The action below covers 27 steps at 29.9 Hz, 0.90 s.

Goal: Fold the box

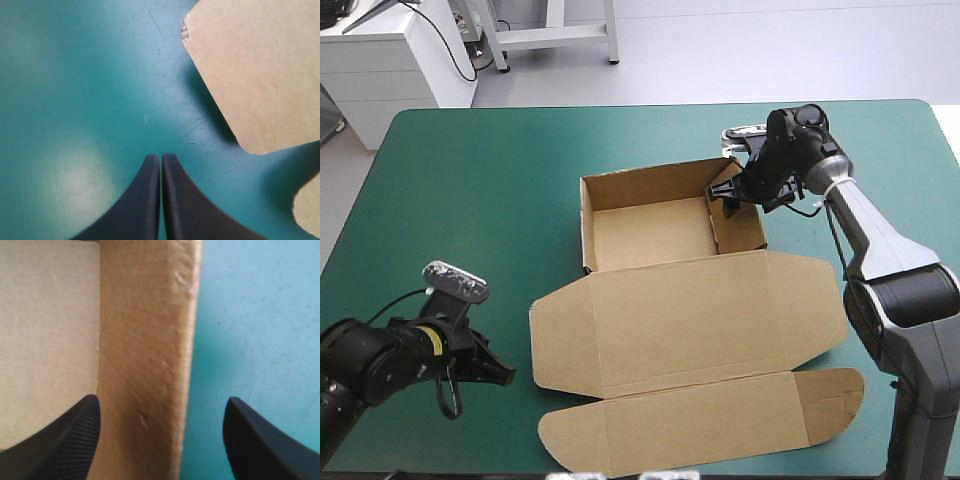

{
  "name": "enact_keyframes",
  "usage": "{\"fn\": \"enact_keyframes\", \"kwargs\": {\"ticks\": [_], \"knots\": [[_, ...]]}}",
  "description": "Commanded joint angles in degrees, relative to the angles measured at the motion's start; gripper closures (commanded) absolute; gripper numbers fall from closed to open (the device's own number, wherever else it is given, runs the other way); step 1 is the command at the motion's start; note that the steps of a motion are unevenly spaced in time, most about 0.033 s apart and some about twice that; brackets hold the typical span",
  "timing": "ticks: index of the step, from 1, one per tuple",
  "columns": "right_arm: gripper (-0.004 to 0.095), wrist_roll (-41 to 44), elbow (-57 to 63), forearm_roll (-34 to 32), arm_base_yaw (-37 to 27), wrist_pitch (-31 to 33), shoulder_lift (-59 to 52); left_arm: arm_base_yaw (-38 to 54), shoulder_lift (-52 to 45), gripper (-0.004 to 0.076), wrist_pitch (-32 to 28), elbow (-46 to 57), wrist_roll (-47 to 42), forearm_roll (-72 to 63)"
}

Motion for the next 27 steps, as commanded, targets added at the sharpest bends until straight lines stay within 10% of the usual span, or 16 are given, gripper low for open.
{"fn": "enact_keyframes", "kwargs": {"ticks": [1,8,18,27], "knots": [[0.0449,-0.6,-1.5,1.4,-0.2,0.3,-2.5,-0.2,-4.7,0.0731,-6.1,3.1,-0.4,-0.2],[0.0921,-2.4,1.0,1.1,-0.2,0.4,-2.2,-0.2,-12.7,0.0731,-10.9,7.9,-0.4,-0.1],[0.0927,-4.6,-1.4,-0.3,-2.6,0.3,-5.5,-0.2,-18.8,0.0731,-11.7,8.2,-0.3,0.5],[0.0927,-4.6,-8.6,-9.2,-16.9,0.3,-12.8,-0.2,-18.8,0.0731,-12.8,8.2,-0.3,2.5]]}}
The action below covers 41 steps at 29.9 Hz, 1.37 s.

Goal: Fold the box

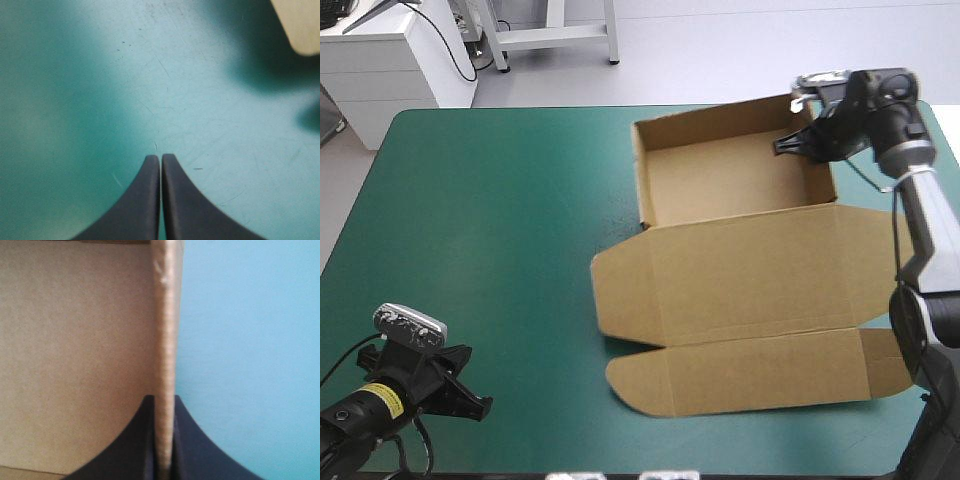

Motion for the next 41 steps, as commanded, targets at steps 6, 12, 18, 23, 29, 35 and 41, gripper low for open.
{"fn": "enact_keyframes", "kwargs": {"ticks": [6,12,18,23,29,35,41], "knots": [[0.0929,-0.2,-2.0,-2.8,-17.4,0.5,-4.8,-0.2,0.2,0.0731,-3.8,-1.5,-0.3,0.7],[0.0927,-1.1,-2.0,-1.8,-24.8,0.5,-1.8,-0.2,0.2,0.0731,-5.5,-1.5,-0.3,0.7],[0.0888,-1.6,-2.0,-1.7,-29.3,0.5,1.2,-0.2,0.2,0.0731,-5.7,-1.5,-0.3,0.7],[0.0631,-2.7,-2.0,0.3,-31.7,0.5,3.8,-0.2,0.2,0.0731,-5.8,-1.5,0.0,0.7],[0.0275,-2.7,-1.9,1.1,-32.0,0.5,5.5,-0.2,0.2,0.0731,-6.7,-1.5,0.0,0.7],[0.0261,-2.7,-2.0,1.0,-32.0,0.5,3.6,-0.2,0.2,0.0731,-6.9,-1.5,0.0,0.7],[0.0627,-2.4,-2.0,9.2,-32.0,0.5,-4.5,-0.2,0.2,0.0731,-7.2,-1.5,0.0,0.8]]}}
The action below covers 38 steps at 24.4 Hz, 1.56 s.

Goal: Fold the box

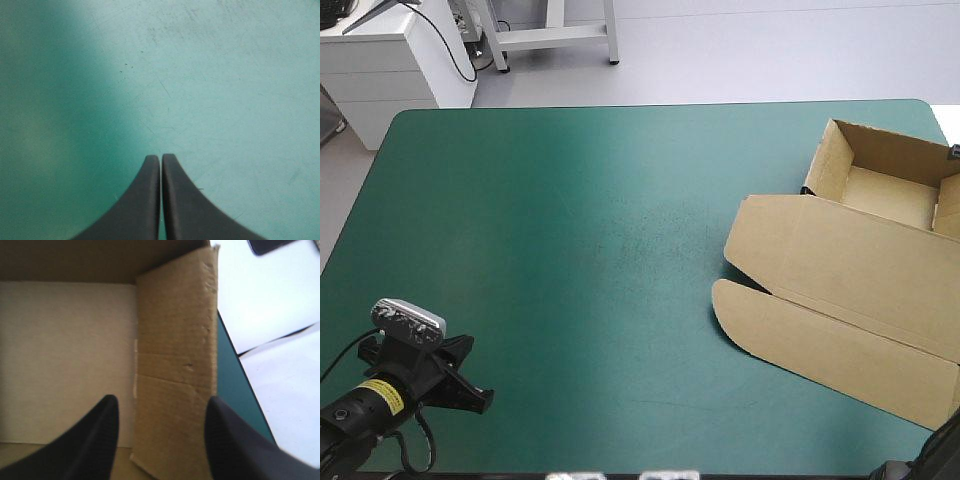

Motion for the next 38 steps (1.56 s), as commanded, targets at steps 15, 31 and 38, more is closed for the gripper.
{"fn": "enact_keyframes", "kwargs": {"ticks": [15,31,38], "knots": [[0.091,-8.7,15.9,11.8,24.2,-5.4,-26.2,-0.2,0.2,0.0731,-1.7,-1.6,-4.5,0.0],[0.0929,-6.0,68.0,2.8,43.3,-36.0,-76.3,-0.2,-22.4,0.0731,-5.6,8.0,-3.1,0.0],[0.0929,-6.1,84.4,0.3,43.3,-42.3,-96.0,-0.2,-27.0,0.0731,-4.1,8.0,-3.1,0.0]]}}
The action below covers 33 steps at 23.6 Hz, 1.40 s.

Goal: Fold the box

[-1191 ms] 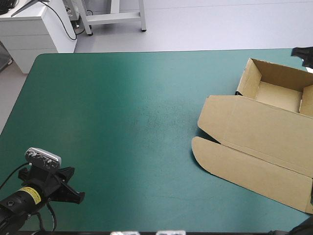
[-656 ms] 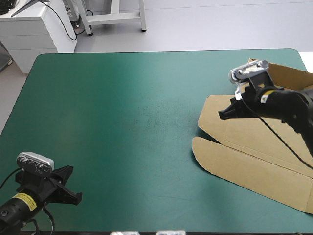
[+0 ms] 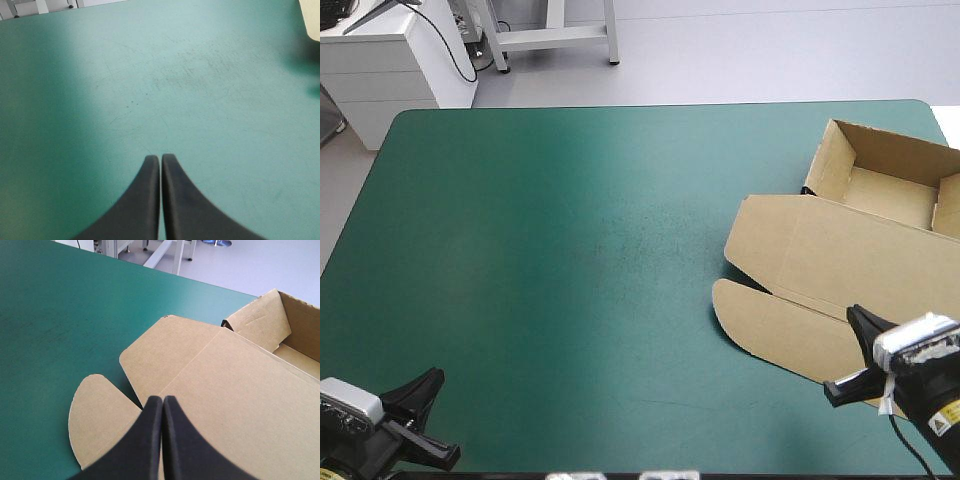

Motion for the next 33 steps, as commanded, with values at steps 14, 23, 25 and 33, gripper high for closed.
{"fn": "enact_keyframes", "kwargs": {"ticks": [14,23,25,33], "knots": [[0.0929,0.7,7.9,-0.4,0.0,-1.2,-16.3,-0.2,0.7,0.0731,-3.3,-0.5,2.1,-0.2],[0.0929,2.8,8.7,-0.9,0.0,2.8,-17.6,-0.2,0.7,0.0731,-5.3,0.4,2.1,-2.2],[0.0929,2.8,8.7,-0.9,0.0,2.8,-17.6,-0.2,0.7,0.0731,-5.3,0.4,2.1,-2.4],[0.0929,2.6,8.7,-0.7,0.0,2.8,-17.6,-0.2,0.7,0.0731,-5.4,0.4,2.5,-2.4]]}}
